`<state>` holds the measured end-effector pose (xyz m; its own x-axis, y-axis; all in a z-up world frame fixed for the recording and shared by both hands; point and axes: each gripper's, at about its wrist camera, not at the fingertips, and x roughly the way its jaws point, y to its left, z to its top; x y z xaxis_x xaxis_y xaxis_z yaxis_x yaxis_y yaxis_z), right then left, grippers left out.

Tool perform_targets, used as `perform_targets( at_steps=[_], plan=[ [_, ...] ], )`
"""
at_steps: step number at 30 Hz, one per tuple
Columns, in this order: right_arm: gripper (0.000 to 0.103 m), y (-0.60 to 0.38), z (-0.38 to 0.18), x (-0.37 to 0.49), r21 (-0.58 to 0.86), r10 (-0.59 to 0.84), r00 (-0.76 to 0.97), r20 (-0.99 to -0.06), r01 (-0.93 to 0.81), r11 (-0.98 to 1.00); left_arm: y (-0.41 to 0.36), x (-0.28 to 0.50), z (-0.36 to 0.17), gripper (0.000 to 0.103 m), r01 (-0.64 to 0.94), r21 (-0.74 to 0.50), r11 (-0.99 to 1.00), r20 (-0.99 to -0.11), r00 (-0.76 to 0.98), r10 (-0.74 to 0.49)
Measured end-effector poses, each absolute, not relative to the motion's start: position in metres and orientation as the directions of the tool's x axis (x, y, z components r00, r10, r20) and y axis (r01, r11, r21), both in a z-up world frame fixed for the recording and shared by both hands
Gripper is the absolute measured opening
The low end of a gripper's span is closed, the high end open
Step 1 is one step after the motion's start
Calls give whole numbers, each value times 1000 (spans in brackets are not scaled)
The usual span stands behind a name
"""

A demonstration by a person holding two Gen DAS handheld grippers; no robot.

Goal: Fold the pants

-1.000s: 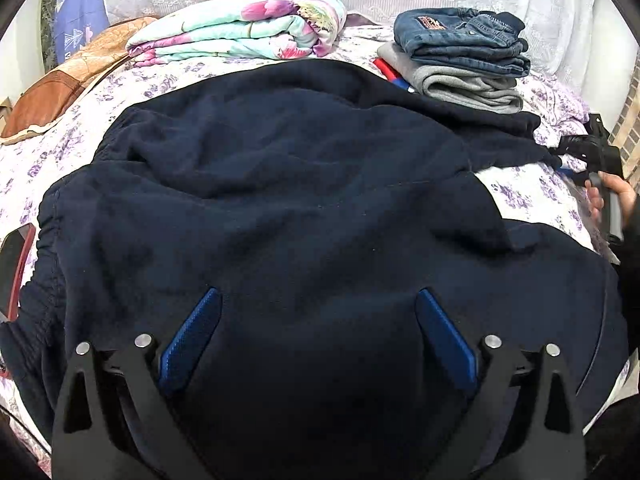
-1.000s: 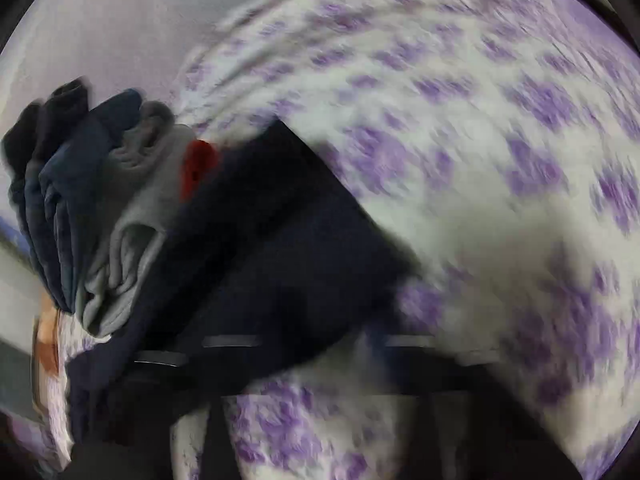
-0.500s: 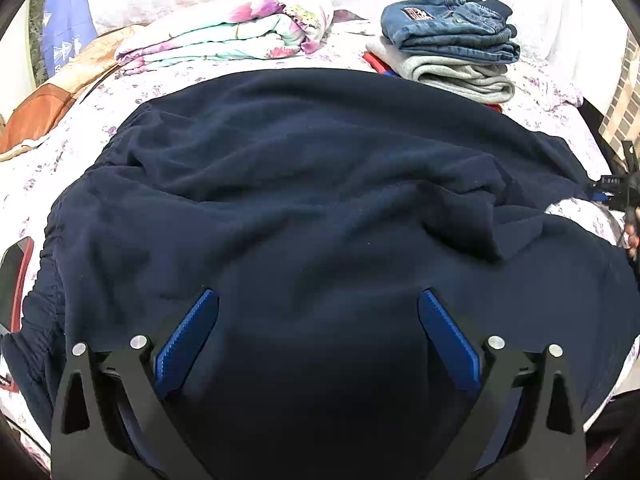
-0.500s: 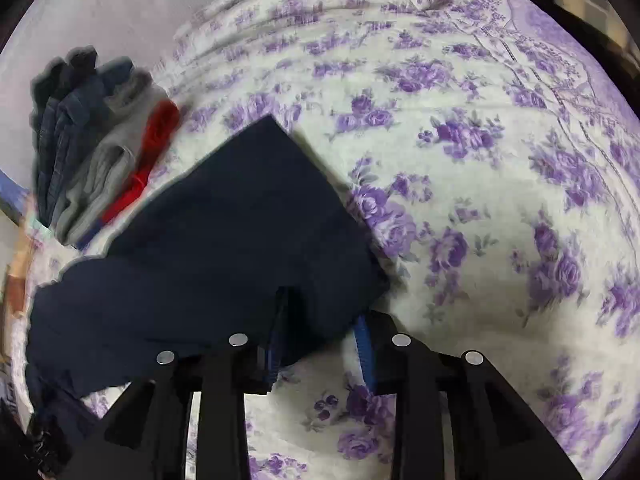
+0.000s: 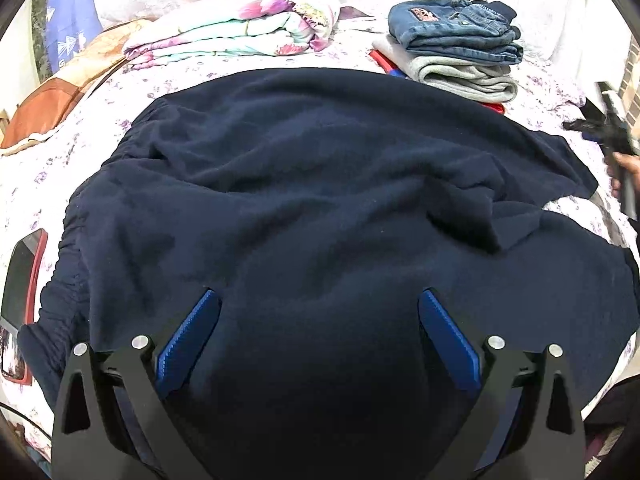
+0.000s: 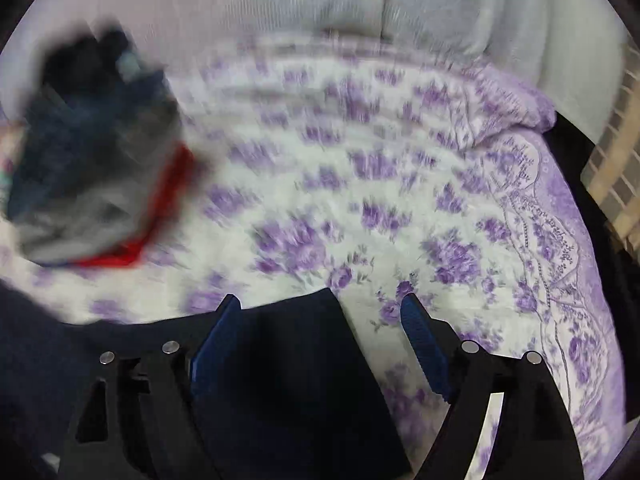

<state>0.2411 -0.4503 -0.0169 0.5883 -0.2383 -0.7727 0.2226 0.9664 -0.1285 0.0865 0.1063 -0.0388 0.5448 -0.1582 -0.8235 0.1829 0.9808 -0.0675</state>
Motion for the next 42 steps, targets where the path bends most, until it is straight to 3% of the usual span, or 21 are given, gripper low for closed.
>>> perform_targets(
  at_steps=[1,2,8,11,14,18,20,22,24,29,30,31,32,33,35,39,42],
  plan=[
    [28,-450,-32,247,-111,-201,548,-812,193,975,107,87,-39,98,181,-66,981,-825,544,-156],
    [8,-448,-43,253,-56,-128,526,-841,151,987,107,87,-40,98,179,-66,982,-825,543,-155],
    [6,-451,43,204,46,-102,731,-674,179,983,111,97,-41,98,184,-58,981,-826,543,-150],
    [3,-447,87,189,-13,-155,783,-602,184,983,109,107,-43,98,197,-56,979,-825,542,-156],
    [3,-442,93,230,-60,-180,764,-620,182,981,106,115,-49,98,185,-49,982,-830,539,-143],
    [5,-431,39,302,-115,-198,680,-706,165,980,105,114,-48,98,162,-42,986,-826,549,-125],
    [15,-434,26,305,-162,-250,659,-709,193,968,107,111,-48,98,155,-51,987,-826,549,-129],
    [76,-442,18,287,-173,-282,663,-693,227,958,108,108,-49,98,166,-47,985,-826,549,-132],
    [78,-455,13,260,-181,-319,673,-667,269,946,108,108,-50,98,174,-42,984,-826,548,-133],
    [83,-483,-17,211,-55,-226,631,-742,279,959,107,109,-51,98,174,-39,984,-821,555,-131],
    [83,-484,-32,209,-55,-217,596,-773,278,959,108,109,-51,98,172,-39,984,-820,558,-130],
    [62,-482,-44,208,-55,-206,570,-796,270,961,108,108,-50,98,166,-39,985,-818,561,-127],
    [29,-479,-57,209,-42,-169,551,-817,236,971,108,108,-50,98,162,-37,986,-817,563,-123],
    [13,-472,-65,208,-67,-171,550,-817,204,977,107,106,-50,98,159,-34,987,-816,566,-119],
    [8,-462,-58,204,-147,-221,566,-794,174,974,107,106,-50,98,153,-30,988,-816,567,-112],
    [7,-477,-2,177,-134,-243,628,-739,215,967,106,106,-50,98,140,-26,990,-816,569,-102],
    [12,-482,-15,179,-142,-245,564,-788,220,965,106,107,-51,98,146,-29,989,-816,568,-108]
  ],
)
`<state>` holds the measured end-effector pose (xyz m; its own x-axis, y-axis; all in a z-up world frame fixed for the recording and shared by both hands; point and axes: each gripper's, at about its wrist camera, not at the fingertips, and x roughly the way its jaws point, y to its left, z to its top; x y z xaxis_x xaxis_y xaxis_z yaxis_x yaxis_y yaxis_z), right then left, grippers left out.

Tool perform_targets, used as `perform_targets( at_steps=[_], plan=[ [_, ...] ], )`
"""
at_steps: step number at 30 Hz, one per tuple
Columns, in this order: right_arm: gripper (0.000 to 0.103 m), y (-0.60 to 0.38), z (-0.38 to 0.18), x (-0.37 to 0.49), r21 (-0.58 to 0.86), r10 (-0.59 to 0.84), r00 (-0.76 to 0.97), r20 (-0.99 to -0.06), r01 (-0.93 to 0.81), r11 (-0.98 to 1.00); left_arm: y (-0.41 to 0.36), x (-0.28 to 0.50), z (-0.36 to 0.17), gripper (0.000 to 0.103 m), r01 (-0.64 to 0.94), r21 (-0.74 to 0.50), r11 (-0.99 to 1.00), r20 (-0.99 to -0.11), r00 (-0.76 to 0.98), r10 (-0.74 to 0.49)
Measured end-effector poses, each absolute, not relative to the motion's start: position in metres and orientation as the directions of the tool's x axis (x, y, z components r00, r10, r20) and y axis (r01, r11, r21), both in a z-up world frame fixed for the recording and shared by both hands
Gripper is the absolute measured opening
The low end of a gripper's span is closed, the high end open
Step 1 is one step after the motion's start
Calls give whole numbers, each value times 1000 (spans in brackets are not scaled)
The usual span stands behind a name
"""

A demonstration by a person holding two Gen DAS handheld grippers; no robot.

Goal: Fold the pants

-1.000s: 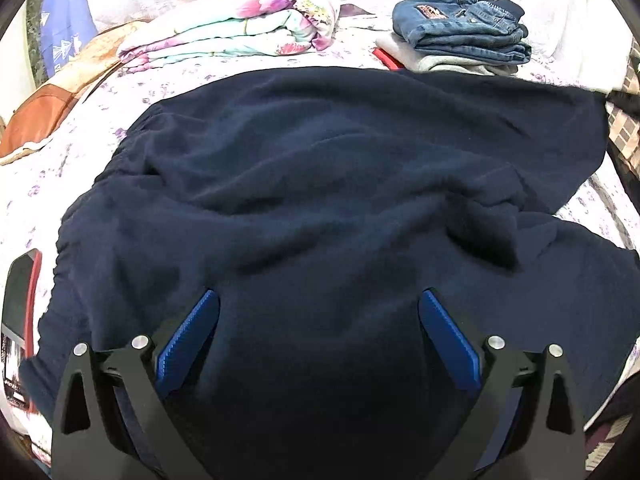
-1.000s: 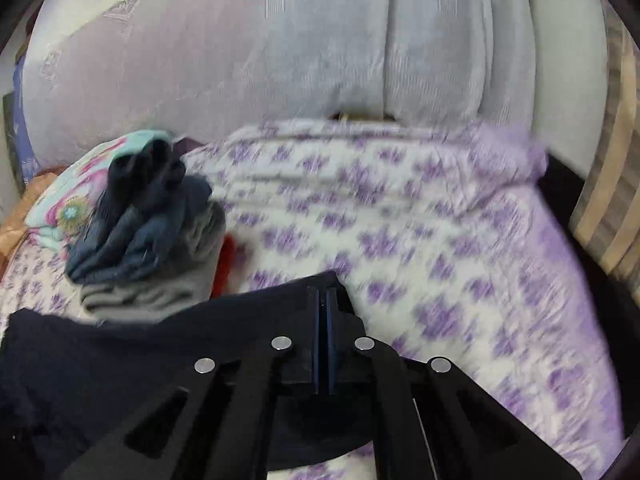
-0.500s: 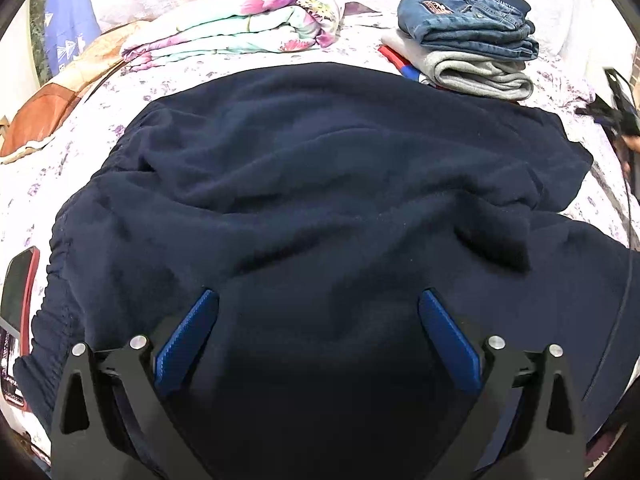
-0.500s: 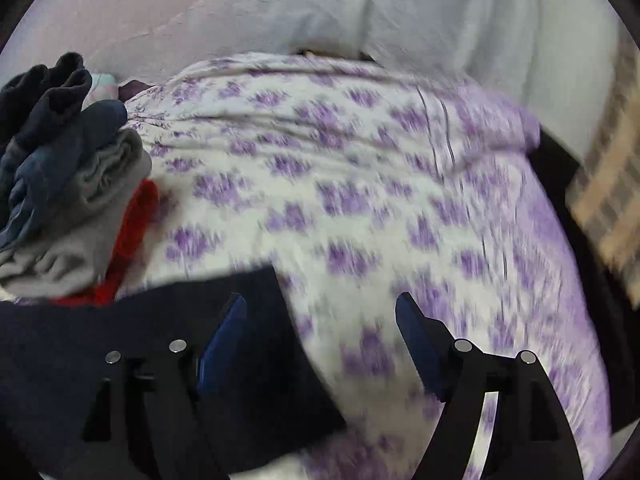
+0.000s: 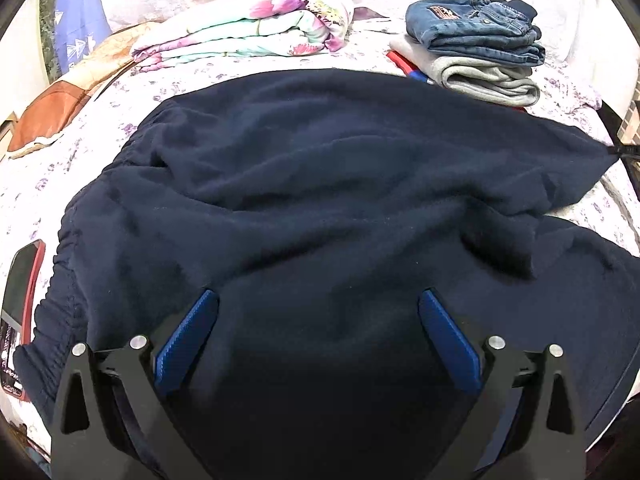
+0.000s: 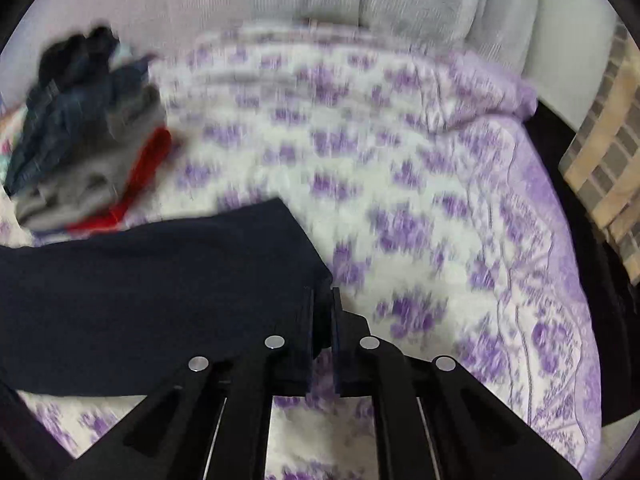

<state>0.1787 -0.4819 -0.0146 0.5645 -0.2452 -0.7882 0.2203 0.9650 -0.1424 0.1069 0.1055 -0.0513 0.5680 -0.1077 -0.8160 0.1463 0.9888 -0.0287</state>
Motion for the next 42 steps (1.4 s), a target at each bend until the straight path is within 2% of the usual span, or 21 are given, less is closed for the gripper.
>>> perform_targets(
  at_steps=[3,5,7,10,14,18,20,21,22,23,24,25,27,29,30,32,34,36,37,39,42],
  plan=[
    [50,-472,-50,177,-269,-343,482,-806,217,938,111,100,-46,98,149,-55,987,-818,560,-130],
    [57,-471,-40,155,-247,-350,545,-762,256,935,121,82,-38,98,148,-73,986,-812,566,-145],
    [77,-473,-15,116,-153,-317,630,-709,302,941,136,58,-27,98,143,-78,987,-804,576,-147],
    [92,-472,4,51,-88,-290,692,-661,312,946,169,22,-13,98,84,-55,995,-796,598,-94],
    [92,-469,-5,-24,-36,-257,693,-673,316,948,217,-5,-16,98,-57,-76,995,-814,581,-29],
    [92,-448,-33,-83,116,-87,720,-688,227,967,233,2,-44,98,-156,-195,968,-838,540,-82],
    [91,-432,-54,-86,98,-53,684,-728,180,979,224,11,-44,98,-171,-178,969,-809,586,-45],
    [83,-423,-74,-82,18,-96,621,-778,175,984,219,16,-43,94,-164,-186,969,-798,601,-52],
    [80,-420,-86,-81,-39,-132,598,-790,166,985,216,18,-41,75,-150,-209,966,-778,624,-72],
    [80,-418,-85,-84,-47,-137,621,-772,160,986,212,22,-42,37,-119,-221,968,-784,612,-104],
    [76,-419,-82,-85,-38,-135,614,-778,168,985,207,25,-44,30,-88,-219,972,-801,585,-128],
    [69,-422,-75,-85,-26,-134,611,-780,184,983,204,22,-42,30,-77,-188,979,-803,586,-108],
    [71,-427,-47,-88,7,-141,659,-738,218,976,205,9,-35,27,-62,-143,988,-803,591,-79],
    [85,-421,-15,-87,23,-129,732,-669,194,981,216,-5,-21,26,-68,-135,988,-799,598,-68],
    [97,-412,4,-81,8,-123,766,-630,164,986,220,-7,-15,26,-70,-123,990,-800,597,-57],
    [100,-390,27,-65,-27,-87,804,-588,89,996,231,-8,-1,27,-118,-65,991,-815,580,16],
    [100,-347,48,-29,-82,-11,820,-572,-44,996,241,-5,19,48,-141,-52,989,-811,583,40],
    [100,-308,60,3,-128,66,825,-561,-165,978,248,6,55,87,-129,-34,991,-741,668,61],
    [100,-287,64,20,-153,105,825,-556,-226,962,246,15,65,95,-117,-19,993,-720,691,68],
    [99,-238,68,56,-222,160,816,-555,-330,917,239,48,78,97,-75,14,997,-688,723,64],
    [99,-193,64,120,-213,224,773,-593,-419,883,230,123,70,97,2,-40,999,-719,695,-31]
  ],
)
